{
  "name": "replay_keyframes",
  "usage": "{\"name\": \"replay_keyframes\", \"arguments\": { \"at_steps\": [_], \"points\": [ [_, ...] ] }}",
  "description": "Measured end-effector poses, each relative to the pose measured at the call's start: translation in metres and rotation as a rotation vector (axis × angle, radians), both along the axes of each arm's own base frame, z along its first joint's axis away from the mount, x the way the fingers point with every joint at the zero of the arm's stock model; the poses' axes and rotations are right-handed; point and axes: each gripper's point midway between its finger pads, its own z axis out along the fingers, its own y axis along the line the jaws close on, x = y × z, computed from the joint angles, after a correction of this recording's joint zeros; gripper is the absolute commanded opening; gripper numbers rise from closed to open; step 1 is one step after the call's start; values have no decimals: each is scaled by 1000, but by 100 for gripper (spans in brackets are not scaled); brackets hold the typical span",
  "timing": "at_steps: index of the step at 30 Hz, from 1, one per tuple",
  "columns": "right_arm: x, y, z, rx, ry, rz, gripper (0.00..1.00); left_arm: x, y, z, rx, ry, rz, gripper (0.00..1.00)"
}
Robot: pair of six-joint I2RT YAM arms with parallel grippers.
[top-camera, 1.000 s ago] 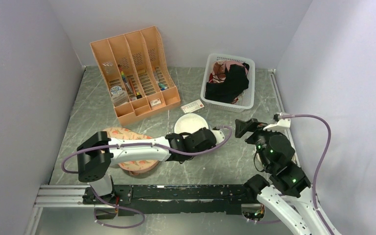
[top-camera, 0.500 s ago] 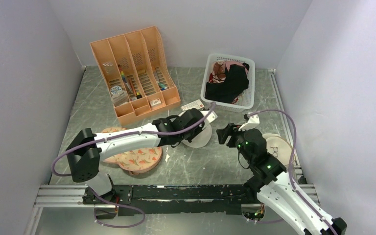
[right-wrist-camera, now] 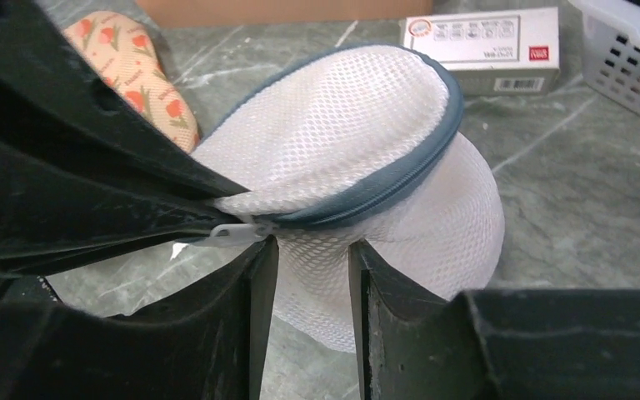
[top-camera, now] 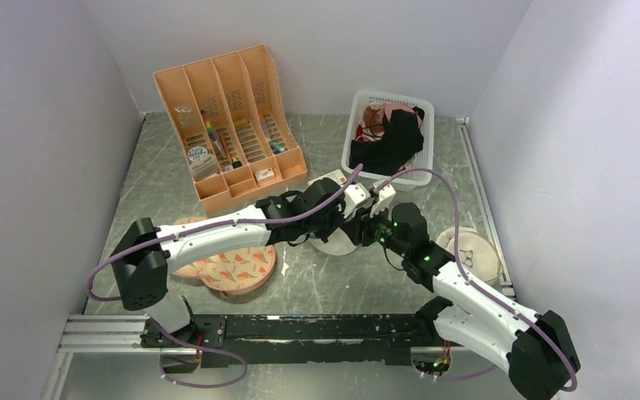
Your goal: Unzip the laundry bag and remove the bra
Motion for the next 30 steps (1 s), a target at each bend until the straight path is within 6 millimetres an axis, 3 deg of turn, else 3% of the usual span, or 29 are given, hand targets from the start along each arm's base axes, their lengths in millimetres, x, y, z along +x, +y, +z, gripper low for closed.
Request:
{"name": "replay_keyframes", "arguments": {
  "at_steps": [10,18,30],
  "points": [
    [-1,0,17,30,-53,5,41,4,1,3,-12,14,4,7],
    [-11,-8,43,73,-119,-1,46,5,1,3,-20,25,6,7],
    [-5,-3,27,54,-73,3,39,3,0,3,-25,34,-3,7]
  ]
}}
